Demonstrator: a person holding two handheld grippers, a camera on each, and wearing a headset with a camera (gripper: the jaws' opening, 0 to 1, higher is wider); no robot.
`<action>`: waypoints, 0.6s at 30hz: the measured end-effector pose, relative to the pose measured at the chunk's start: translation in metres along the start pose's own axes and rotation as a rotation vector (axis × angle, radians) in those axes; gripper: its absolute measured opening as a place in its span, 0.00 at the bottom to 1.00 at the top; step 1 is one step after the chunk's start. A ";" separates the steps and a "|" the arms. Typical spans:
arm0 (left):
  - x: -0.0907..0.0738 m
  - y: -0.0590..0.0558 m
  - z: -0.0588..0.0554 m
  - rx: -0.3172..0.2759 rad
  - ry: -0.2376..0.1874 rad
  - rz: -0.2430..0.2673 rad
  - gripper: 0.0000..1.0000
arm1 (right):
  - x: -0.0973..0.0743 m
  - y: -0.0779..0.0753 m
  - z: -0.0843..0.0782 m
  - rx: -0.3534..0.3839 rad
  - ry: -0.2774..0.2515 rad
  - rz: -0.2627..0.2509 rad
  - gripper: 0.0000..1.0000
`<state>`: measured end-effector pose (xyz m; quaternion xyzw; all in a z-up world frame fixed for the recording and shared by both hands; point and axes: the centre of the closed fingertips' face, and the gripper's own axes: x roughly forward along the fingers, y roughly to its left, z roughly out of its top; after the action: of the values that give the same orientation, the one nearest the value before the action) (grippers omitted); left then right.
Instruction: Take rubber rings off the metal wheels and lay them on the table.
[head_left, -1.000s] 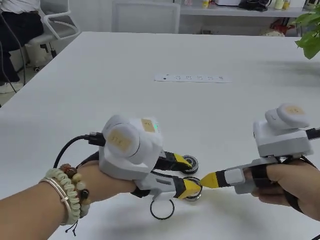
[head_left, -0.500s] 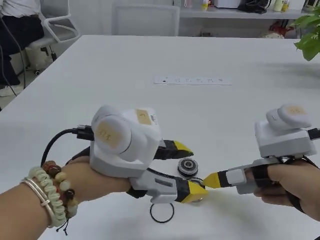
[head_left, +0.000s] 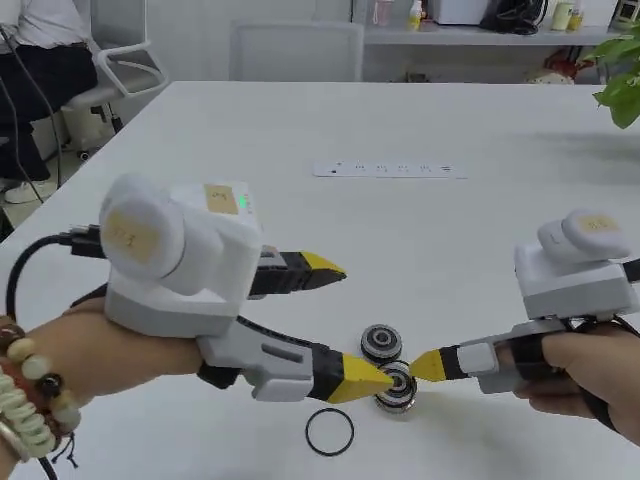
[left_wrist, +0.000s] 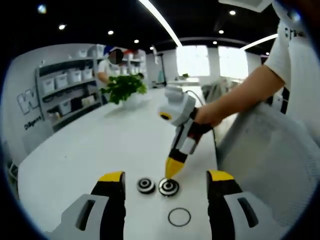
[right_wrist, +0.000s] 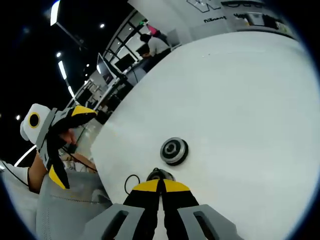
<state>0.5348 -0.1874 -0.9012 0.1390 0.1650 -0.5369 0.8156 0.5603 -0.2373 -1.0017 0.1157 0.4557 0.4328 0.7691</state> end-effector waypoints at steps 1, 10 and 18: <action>-0.005 0.000 0.000 -0.012 0.001 0.008 0.69 | 0.000 0.001 0.000 -0.001 0.000 0.002 0.00; -0.058 0.015 -0.022 -0.057 0.008 0.142 0.72 | 0.001 0.010 0.004 -0.011 -0.011 0.030 0.00; -0.079 0.011 -0.051 -0.127 0.026 0.200 0.74 | 0.003 0.018 0.007 -0.021 -0.019 0.052 0.00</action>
<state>0.5096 -0.0972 -0.9137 0.1098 0.1944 -0.4393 0.8702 0.5560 -0.2231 -0.9892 0.1237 0.4407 0.4560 0.7632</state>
